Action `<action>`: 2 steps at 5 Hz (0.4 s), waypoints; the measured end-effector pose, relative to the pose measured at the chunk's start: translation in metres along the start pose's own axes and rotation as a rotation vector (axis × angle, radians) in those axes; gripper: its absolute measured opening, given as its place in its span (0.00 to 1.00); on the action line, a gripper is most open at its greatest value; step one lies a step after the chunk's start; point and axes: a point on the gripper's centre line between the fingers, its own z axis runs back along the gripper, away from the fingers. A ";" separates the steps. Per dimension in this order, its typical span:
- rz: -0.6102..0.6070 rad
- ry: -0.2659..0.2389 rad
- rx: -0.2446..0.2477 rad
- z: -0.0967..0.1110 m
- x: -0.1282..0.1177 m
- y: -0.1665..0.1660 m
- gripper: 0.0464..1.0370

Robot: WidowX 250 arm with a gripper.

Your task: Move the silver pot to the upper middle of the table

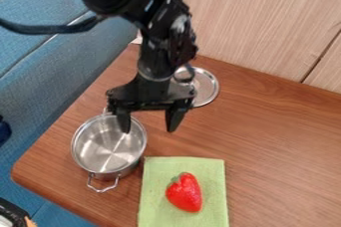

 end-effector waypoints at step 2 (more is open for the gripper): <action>-0.008 -0.004 0.081 -0.028 -0.003 0.015 0.96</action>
